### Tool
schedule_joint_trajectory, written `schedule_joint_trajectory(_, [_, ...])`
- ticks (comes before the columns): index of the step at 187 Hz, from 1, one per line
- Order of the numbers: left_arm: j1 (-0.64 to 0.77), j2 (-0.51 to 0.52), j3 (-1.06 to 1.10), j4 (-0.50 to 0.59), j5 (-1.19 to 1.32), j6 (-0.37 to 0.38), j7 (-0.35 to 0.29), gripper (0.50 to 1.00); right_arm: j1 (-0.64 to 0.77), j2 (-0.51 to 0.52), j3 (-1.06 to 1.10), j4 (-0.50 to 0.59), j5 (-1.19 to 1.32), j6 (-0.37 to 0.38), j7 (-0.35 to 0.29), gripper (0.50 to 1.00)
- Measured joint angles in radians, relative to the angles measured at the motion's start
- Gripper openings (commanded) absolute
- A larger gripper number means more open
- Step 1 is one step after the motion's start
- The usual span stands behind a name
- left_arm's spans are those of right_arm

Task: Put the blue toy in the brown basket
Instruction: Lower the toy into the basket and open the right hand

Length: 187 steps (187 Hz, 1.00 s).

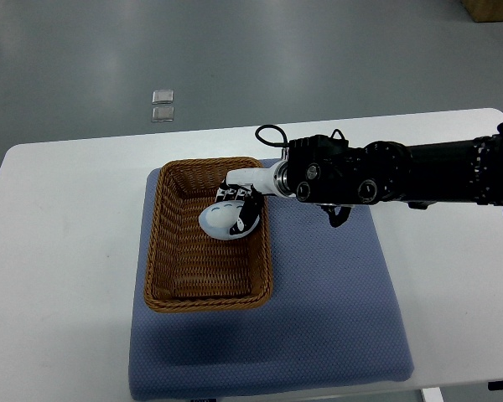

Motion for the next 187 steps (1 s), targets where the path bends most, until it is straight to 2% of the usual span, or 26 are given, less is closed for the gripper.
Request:
schedule_joint_trajectory(12, [0.000, 0.000, 0.000, 0.000, 0.000, 0.000, 0.000, 1.000, 0.001, 0.000, 0.017, 0.000, 0.001, 0.003, 0.000, 0.829])
schedule_joint_trajectory(19, [0.000, 0.000, 0.000, 0.000, 0.000, 0.000, 0.000, 1.000, 0.005, 0.000, 0.026, 0.000, 0.002, 0.004, 0.000, 0.856])
schedule_joint_trajectory(41, [0.000, 0.000, 0.000, 0.000, 0.000, 0.000, 0.000, 1.000, 0.012, 0.000, 0.053, 0.000, 0.009, 0.009, 0.000, 0.862])
schedule_joint_trajectory(54, [0.000, 0.000, 0.000, 0.000, 0.000, 0.000, 0.000, 1.000, 0.013, 0.000, 0.064, 0.000, 0.017, 0.012, 0.000, 0.901])
schedule_joint_trajectory(187, [0.000, 0.000, 0.000, 0.000, 0.000, 0.000, 0.000, 1.000, 0.029, 0.000, 0.126, 0.000, 0.029, 0.035, 0.000, 0.911])
